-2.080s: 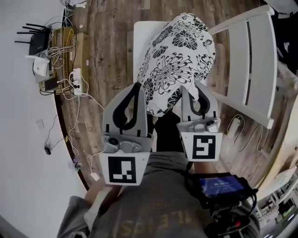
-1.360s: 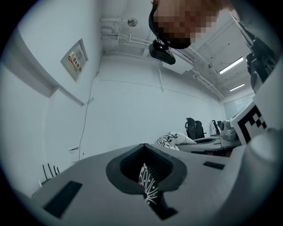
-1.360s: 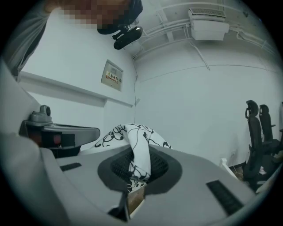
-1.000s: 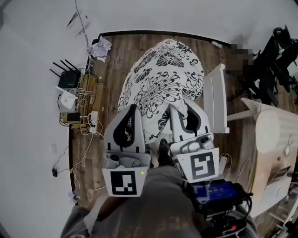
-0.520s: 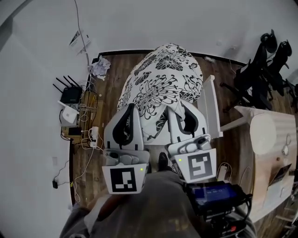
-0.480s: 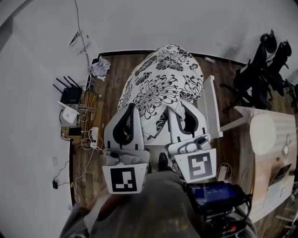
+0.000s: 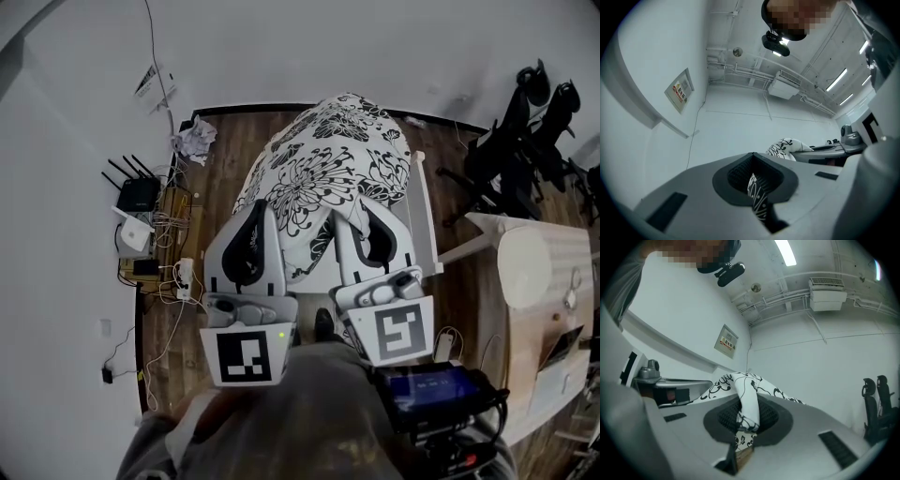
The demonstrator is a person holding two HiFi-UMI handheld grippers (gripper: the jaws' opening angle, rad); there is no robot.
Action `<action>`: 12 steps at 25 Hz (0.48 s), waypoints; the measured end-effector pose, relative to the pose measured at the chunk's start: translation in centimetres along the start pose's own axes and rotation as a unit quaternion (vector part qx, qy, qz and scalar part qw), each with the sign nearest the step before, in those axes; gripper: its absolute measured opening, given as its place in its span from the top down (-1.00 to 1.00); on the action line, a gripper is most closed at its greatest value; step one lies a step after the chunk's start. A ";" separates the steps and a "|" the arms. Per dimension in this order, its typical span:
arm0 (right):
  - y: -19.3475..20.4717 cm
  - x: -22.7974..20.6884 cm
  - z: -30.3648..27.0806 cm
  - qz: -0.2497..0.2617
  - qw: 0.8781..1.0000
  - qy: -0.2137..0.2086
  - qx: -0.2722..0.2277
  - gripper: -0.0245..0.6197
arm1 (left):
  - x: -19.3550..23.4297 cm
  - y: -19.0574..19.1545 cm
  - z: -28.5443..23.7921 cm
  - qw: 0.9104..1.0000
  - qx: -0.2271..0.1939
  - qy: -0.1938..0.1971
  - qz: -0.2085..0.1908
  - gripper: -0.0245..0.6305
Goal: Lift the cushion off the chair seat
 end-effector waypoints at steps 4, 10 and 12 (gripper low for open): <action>-0.1 0.0 0.0 0.001 1.000 -0.002 -0.003 0.82 | -0.1 -0.1 0.0 1.000 0.000 0.002 -0.002 0.91; 0.0 0.0 0.1 0.000 1.000 -0.002 -0.004 0.82 | -0.2 -0.2 -0.1 1.000 -0.006 0.001 0.000 0.91; 0.0 -0.1 0.0 0.000 1.000 -0.001 -0.002 0.82 | -0.2 -0.2 -0.1 1.000 -0.004 0.002 0.001 0.91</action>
Point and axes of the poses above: the fingertips, and each gripper's own axes: z backward along the fingers, x to its left, y out of its underside, the point moved 8 cm from there along z, backward along the fingers, and after that the axes turned 5 degrees about -y, right-handed, at the moved point
